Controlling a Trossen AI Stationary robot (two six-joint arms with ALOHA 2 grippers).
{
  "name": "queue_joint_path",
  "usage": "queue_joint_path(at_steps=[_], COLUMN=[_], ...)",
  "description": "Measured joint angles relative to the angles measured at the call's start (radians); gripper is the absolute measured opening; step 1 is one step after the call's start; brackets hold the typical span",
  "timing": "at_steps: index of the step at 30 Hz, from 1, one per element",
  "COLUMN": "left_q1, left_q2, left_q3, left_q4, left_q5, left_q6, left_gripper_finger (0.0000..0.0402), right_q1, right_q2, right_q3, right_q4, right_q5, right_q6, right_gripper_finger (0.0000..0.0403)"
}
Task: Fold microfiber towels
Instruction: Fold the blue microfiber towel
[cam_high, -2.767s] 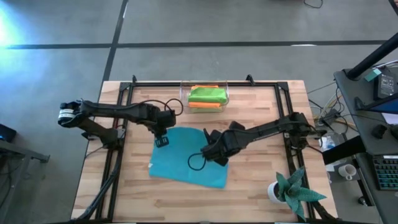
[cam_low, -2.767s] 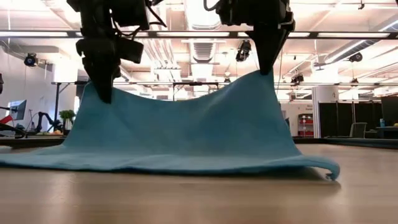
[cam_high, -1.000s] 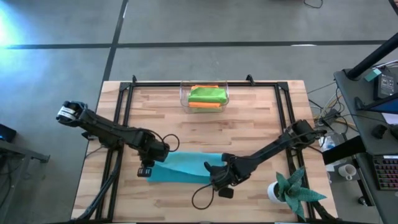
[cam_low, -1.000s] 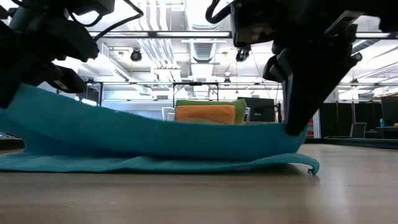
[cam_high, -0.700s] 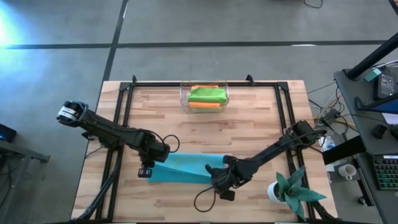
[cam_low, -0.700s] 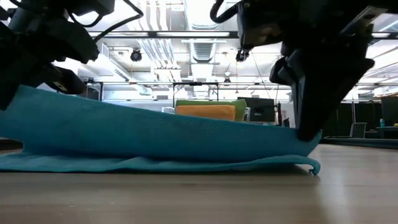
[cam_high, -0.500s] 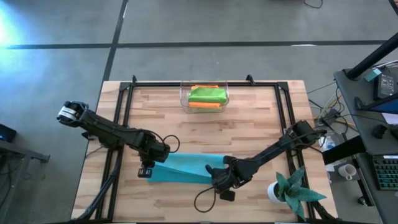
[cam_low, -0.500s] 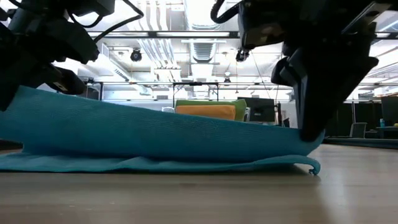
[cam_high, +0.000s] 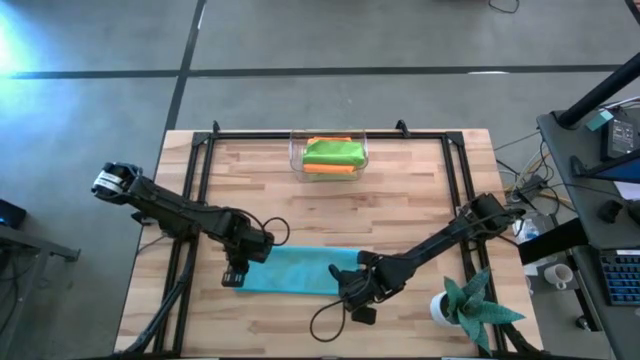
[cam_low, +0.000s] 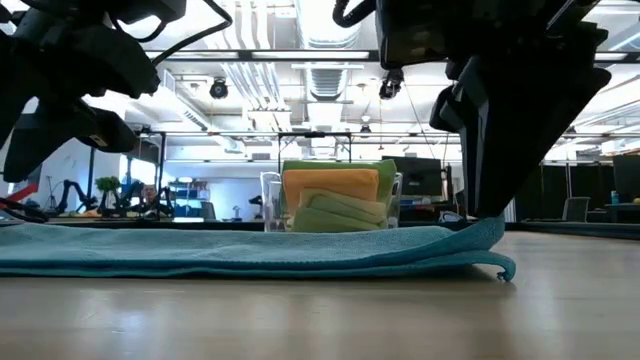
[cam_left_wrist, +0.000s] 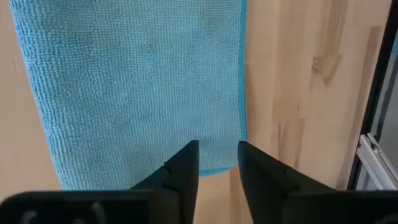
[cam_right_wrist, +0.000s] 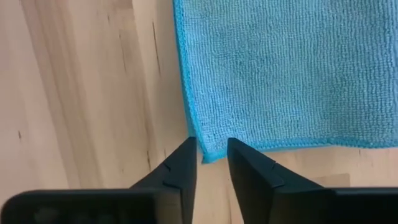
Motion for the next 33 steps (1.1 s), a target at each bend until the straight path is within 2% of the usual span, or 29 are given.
queue_joint_path(at_steps=[5, 9, 13, 17, 26, 33], left_q1=[0.0, 0.0, 0.002, 0.002, 0.003, 0.007], left_q2=[0.0, 0.0, 0.0, -0.001, -0.056, -0.133], left_q3=[0.0, -0.002, -0.002, -0.003, 0.038, 0.035], left_q4=[0.002, 0.041, 0.08, 0.103, 0.09, 0.056], left_q5=[-0.015, -0.097, -0.117, -0.152, -0.202, -0.362], left_q6=[0.001, 0.001, 0.001, 0.0, -0.018, -0.016], left_gripper_finger=[0.0111, 0.0111, 0.0111, 0.0111, 0.0111, 0.0111], right_q1=[0.0, 0.004, 0.016, 0.014, -0.068, -0.136], right_q2=[-0.01, -0.059, -0.132, -0.207, -0.23, -0.229], right_q3=[0.0, -0.006, -0.037, -0.094, -0.251, -0.356], right_q4=[-0.098, -0.239, -0.302, -0.194, 0.345, 0.476], right_q5=[-0.004, -0.002, 0.051, 0.092, 0.069, 0.036], right_q6=[0.001, 0.031, 0.101, 0.173, 0.262, 0.337], right_gripper_finger=[0.0108, 0.0114, 0.0109, 0.01, 0.0068, 0.0012])
